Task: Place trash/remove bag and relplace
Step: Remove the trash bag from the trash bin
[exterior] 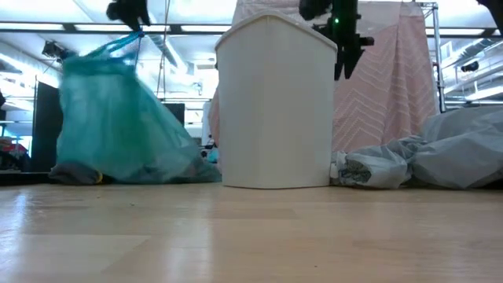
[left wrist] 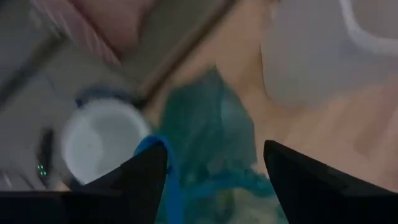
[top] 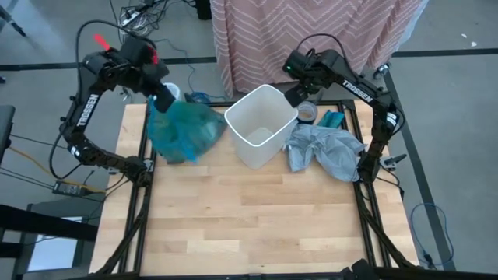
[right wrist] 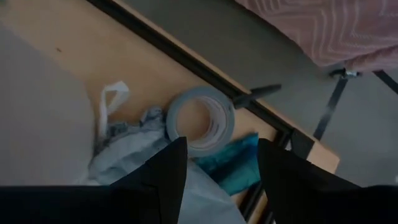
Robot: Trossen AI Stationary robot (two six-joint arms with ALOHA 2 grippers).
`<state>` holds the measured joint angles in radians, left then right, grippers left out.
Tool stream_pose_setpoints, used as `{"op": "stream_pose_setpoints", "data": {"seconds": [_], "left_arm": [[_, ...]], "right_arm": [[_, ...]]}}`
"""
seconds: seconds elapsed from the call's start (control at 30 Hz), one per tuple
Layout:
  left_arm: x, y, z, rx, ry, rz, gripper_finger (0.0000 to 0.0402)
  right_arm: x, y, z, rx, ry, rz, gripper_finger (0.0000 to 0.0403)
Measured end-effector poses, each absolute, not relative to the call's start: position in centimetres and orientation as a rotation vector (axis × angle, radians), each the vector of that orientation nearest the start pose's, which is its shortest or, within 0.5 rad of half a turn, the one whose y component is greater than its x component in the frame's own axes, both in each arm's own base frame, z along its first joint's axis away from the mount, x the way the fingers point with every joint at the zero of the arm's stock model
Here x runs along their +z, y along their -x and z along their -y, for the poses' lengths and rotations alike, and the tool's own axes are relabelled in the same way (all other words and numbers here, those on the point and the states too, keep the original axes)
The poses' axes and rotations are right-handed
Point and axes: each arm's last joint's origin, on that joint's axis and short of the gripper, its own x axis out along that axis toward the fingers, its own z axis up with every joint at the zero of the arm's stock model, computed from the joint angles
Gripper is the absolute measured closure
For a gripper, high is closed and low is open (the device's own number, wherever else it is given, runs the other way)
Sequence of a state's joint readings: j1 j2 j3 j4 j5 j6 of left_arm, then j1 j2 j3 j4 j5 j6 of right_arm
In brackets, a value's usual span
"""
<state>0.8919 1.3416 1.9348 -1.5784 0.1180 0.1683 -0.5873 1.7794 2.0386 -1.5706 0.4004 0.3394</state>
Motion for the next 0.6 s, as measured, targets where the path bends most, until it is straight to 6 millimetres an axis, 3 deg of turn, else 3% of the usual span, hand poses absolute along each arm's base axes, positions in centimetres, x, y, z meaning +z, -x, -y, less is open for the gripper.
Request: {"op": "stream_pose_setpoints", "data": {"seconds": [0.27, 0.4, 0.6], "left_arm": [[43.2, -13.3, -13.5, 0.485, 0.535, -0.993, 0.0127], [41.3, -13.8, -14.0, 0.606, 0.431, -1.142, 0.0127], [40.4, -14.3, -15.6, 0.839, 0.322, -1.210, 0.0127]], "right_arm": [[37.3, -25.2, 19.7, -1.049, -0.398, -1.297, 0.0218], [36.9, -24.7, 20.4, -1.060, -0.413, -1.316, 0.0218], [36.8, -24.4, 21.2, -1.053, -0.411, -1.311, 0.0218]]}}
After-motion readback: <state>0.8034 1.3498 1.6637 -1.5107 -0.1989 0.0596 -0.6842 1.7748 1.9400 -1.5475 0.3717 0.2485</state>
